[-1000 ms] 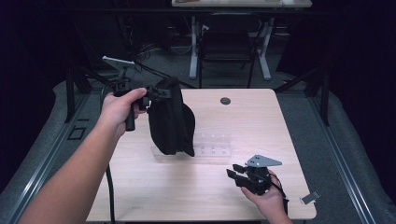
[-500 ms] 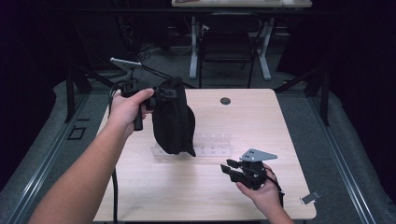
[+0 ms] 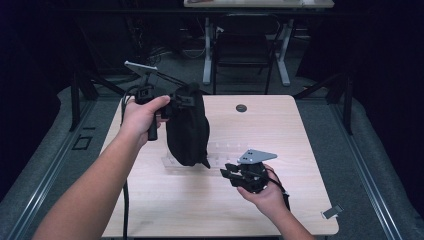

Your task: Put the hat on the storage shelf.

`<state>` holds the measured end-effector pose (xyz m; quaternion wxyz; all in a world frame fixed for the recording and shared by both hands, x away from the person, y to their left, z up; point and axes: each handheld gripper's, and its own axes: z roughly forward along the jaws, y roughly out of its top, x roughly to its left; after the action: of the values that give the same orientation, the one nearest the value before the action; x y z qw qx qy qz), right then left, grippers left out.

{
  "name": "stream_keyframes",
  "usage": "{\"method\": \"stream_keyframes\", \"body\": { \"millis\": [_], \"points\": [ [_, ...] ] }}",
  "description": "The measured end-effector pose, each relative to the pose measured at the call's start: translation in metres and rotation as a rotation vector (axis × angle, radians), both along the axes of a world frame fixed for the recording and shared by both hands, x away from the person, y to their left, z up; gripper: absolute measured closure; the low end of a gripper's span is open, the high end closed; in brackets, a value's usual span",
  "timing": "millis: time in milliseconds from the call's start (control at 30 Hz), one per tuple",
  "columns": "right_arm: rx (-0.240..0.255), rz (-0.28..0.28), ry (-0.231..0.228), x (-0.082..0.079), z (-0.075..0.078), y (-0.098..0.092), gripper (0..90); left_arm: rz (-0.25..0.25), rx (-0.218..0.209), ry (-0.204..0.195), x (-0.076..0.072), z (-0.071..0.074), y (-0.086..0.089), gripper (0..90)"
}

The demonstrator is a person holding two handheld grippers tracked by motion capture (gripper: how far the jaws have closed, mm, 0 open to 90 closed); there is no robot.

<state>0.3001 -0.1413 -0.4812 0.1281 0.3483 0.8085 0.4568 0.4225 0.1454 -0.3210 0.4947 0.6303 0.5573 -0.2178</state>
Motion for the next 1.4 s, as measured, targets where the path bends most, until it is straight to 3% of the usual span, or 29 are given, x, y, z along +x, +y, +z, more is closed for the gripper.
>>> {"method": "stream_keyframes", "body": {
  "millis": [533,800,1133,1400],
  "points": [
    [-0.02,0.044,-0.005,0.012,0.003,0.034,76.6,-0.003,-0.004,-0.003,0.0,0.0,-0.003,85.6],
    [-0.078,0.072,-0.057,0.012,0.015,0.052,77.9,-0.004,-0.002,-0.006,0.0,0.0,-0.005,85.6],
    [-0.105,0.069,-0.079,0.011,0.015,0.054,82.1,0.0,-0.005,-0.014,-0.001,0.001,-0.006,83.8],
    [-0.114,0.078,-0.08,0.01,0.015,0.052,84.7,0.003,-0.033,-0.027,-0.002,0.004,-0.002,71.7]
  ]
}}
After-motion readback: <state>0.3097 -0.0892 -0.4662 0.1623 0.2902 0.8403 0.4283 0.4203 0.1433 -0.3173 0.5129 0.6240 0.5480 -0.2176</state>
